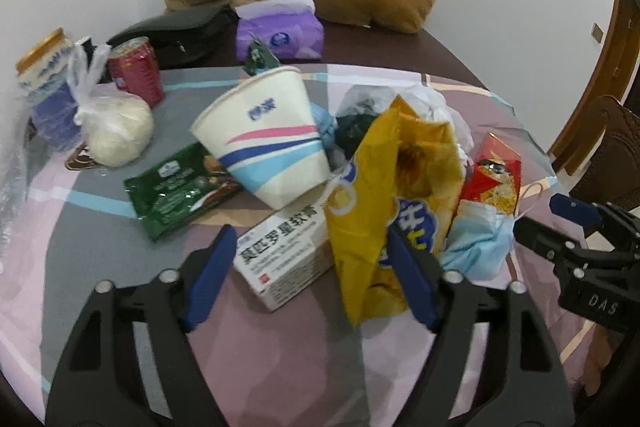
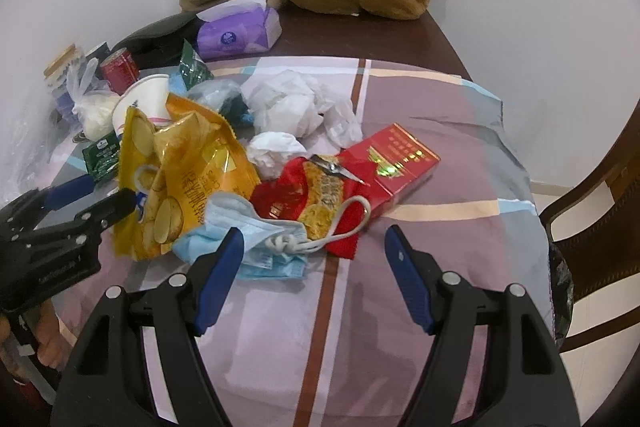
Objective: Collect trash
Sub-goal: 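Grasp the yellow chip bag with the left tool while the right tool grasps the blue mask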
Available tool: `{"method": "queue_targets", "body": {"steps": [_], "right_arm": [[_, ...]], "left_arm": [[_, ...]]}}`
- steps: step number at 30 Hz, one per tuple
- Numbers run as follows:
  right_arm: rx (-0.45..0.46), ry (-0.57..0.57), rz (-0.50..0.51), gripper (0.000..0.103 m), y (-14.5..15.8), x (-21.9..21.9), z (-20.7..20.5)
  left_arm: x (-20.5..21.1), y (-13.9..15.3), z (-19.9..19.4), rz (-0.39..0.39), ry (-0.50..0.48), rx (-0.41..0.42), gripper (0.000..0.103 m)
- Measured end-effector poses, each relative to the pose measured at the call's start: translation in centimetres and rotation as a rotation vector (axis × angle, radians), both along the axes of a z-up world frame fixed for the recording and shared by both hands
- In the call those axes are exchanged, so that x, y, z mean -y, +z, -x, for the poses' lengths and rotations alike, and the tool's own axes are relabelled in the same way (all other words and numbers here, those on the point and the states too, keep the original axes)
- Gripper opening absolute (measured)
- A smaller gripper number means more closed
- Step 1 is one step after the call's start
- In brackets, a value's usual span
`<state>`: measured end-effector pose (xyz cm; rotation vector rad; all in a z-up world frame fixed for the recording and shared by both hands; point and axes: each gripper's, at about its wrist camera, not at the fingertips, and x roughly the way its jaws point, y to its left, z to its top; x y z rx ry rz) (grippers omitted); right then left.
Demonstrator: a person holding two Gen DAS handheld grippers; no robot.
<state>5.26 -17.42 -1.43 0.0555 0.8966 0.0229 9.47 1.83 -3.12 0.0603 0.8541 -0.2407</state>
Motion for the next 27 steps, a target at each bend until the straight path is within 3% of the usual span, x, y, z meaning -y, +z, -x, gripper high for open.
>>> {"method": "queue_targets", "body": {"steps": [4, 5, 9, 18, 27], "right_arm": [[-0.002, -0.01, -0.001, 0.072, -0.2, 0.5, 0.0], [0.0, -0.012, -0.003, 0.072, -0.2, 0.6, 0.0], [0.004, -0.018, -0.008, 0.072, -0.1, 0.7, 0.0], [-0.001, 0.003, -0.004, 0.072, -0.2, 0.1, 0.5], [-0.024, 0.115, 0.051, 0.072, -1.2, -3.0, 1.6]], "left_arm": [[0.5, -0.9, 0.0, 0.014, -0.039, -0.04, 0.033], [0.6, -1.1, 0.0, 0.023, -0.053, -0.049, 0.019], [0.5, -1.0, 0.2, 0.036, -0.057, -0.031, 0.013], [-3.2, 1.6, 3.0, 0.103, -0.018, 0.051, 0.012], [-5.4, 3.3, 4.2, 0.14, 0.015, 0.095, 0.012]]}}
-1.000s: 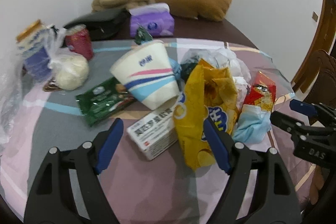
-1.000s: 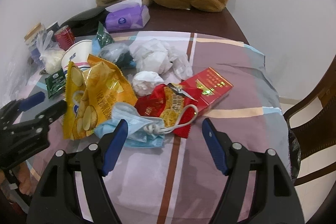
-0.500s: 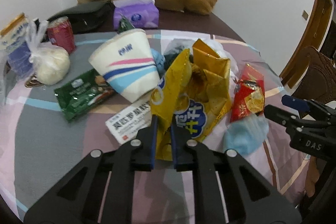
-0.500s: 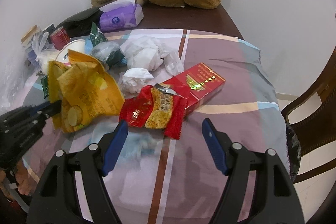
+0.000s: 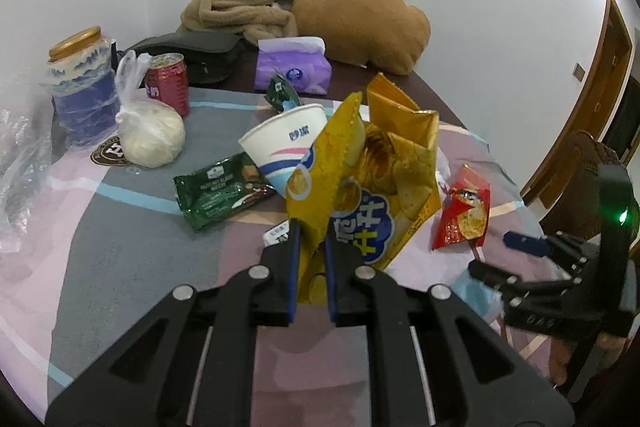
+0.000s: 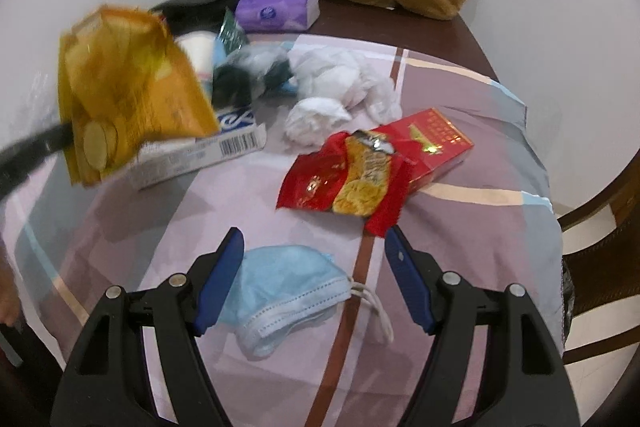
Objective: Collect trash
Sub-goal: 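Grasp the yellow chip bag with the left tool while the right tool grasps the blue mask, then carry the chip bag and mask to the bin and open both tools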
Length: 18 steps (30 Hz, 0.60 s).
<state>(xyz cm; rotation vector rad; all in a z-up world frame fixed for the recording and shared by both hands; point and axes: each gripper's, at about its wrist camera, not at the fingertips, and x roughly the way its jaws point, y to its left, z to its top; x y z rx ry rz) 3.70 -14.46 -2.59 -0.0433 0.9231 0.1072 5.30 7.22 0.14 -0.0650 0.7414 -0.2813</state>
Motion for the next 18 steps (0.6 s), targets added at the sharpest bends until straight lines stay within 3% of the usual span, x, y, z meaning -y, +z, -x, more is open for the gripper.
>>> {"method": "queue_targets", "body": {"steps": [5, 7, 18], "right_arm": [[-0.001, 0.037, 0.051, 0.071, -0.8, -1.0, 0.7], [-0.003, 0.058, 0.066, 0.065, -1.0, -1.3, 1.2], [-0.011, 0.074, 0.056, 0.064, -0.9, -0.8, 3.4]], "left_arm": [[-0.1, 0.2, 0.5, 0.0, 0.009, 0.006, 0.012], [0.0, 0.3, 0.7, -0.009, 0.014, 0.01, 0.012], [2.6, 0.4, 1.5, -0.107, 0.004, 0.052, 0.012]]}}
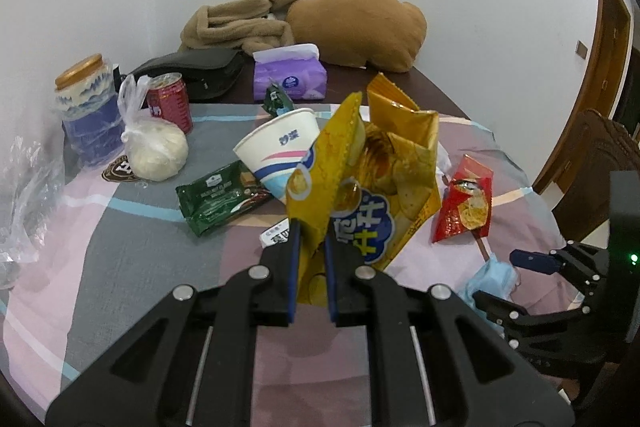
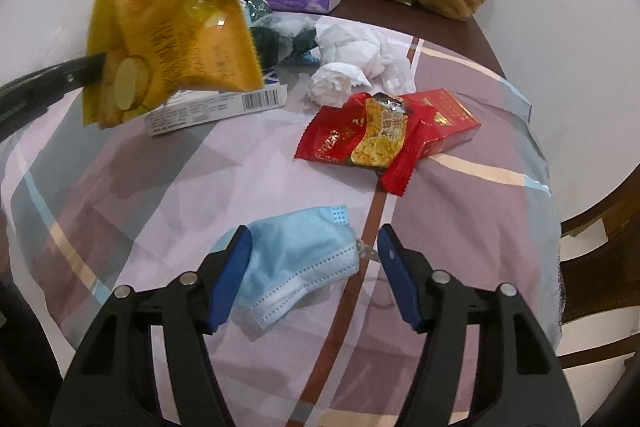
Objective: Collect trash
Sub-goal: 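Carry the chip bag and mask to the bin and open both tools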
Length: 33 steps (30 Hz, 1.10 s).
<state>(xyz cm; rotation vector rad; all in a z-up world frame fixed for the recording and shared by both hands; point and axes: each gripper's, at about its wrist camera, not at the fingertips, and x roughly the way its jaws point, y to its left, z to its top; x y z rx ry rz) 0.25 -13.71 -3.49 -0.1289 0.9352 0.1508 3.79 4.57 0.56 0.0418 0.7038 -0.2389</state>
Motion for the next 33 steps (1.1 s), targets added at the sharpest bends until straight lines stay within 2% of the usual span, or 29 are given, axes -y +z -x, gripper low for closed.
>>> {"method": "queue_targets", "body": {"steps": [4, 5, 6, 7, 9, 12, 18, 21, 29, 33], "right_arm": [[0.025, 0.02, 0.041, 0.062, 0.0, -0.7, 0.8], [0.034, 0.023, 0.059, 0.054, 0.1, -0.9, 1.0], [0.03, 0.024, 0.07, 0.04, 0.0, -1.1, 1.0], [0.033, 0.022, 0.074, 0.031, 0.0, -1.1, 1.1], [0.044, 0.017, 0.075, 0.022, 0.2, -1.1, 1.2], [0.063, 0.007, 0.07, 0.016, 0.7, -0.7, 1.6], [0.127, -0.015, 0.063, 0.014, 2.4, 0.9, 2.8], [0.15, -0.044, 0.046, 0.014, 3.0, 2.8, 3.4], [0.213, -0.265, -0.023, 0.014, 3.9, 13.6, 5.6], [0.265, -0.432, -0.034, 0.014, 4.4, 20.6, 7.6]], "left_arm": [[0.9, -0.2, 0.2, -0.014, -0.014, 0.001, 0.012], [1.1, -0.2, 0.3, -0.022, -0.015, 0.003, 0.012], [1.3, -0.2, 0.3, -0.03, -0.014, 0.006, 0.012], [1.6, -0.2, 0.4, -0.043, -0.012, 0.011, 0.012], [2.0, -0.1, 0.6, -0.065, -0.007, 0.022, 0.012], [2.6, 0.1, 0.9, -0.085, -0.006, 0.031, 0.012], [4.3, 0.8, 1.7, -0.119, -0.022, 0.047, 0.012], [6.8, 1.2, 2.2, -0.129, -0.09, 0.038, 0.012], [16.8, 1.3, 2.6, -0.199, -0.316, -0.006, 0.012], [22.6, 1.8, 2.7, -0.245, -0.396, 0.035, 0.012]]}}
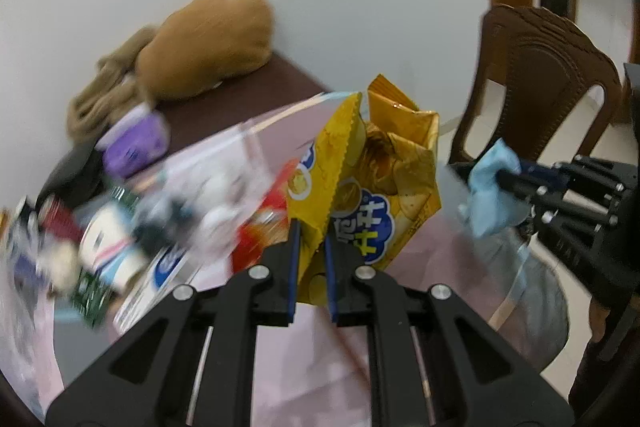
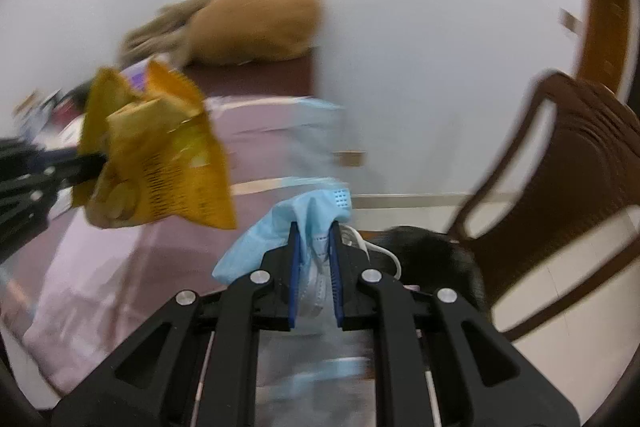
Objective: Collect trash
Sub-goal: 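Carry the chip bag and mask to the bin and open both tools, then move both tools back over the table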
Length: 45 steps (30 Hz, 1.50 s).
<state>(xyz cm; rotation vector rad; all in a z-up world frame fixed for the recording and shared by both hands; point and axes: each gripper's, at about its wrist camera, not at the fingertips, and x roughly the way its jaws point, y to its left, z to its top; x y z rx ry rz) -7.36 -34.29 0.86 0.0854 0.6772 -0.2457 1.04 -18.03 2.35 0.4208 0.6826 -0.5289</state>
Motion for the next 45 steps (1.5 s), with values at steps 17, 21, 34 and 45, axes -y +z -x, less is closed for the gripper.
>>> {"method": "queue_targets", "body": {"steps": [17, 21, 34, 45], "right_arm": [[-0.138, -0.373, -0.158, 0.014, -9.0, 15.5, 3.5], [-0.157, -0.385, -0.17, 0.014, -10.2, 16.2, 3.3], [-0.183, -0.349, -0.189, 0.015, -11.4, 16.0, 1.6], [-0.166, -0.327, -0.189, 0.04, -9.3, 14.0, 0.5]], "left_arm": [[21.5, -5.6, -1.6, -0.113, -0.306, -0.211, 0.013], [23.5, -7.8, -2.1, -0.136, -0.341, -0.251, 0.014], [20.3, -3.4, -1.8, -0.07, -0.271, -0.114, 0.074], [7.5, 0.9, -1.5, 0.033, -0.096, -0.011, 0.077]]}}
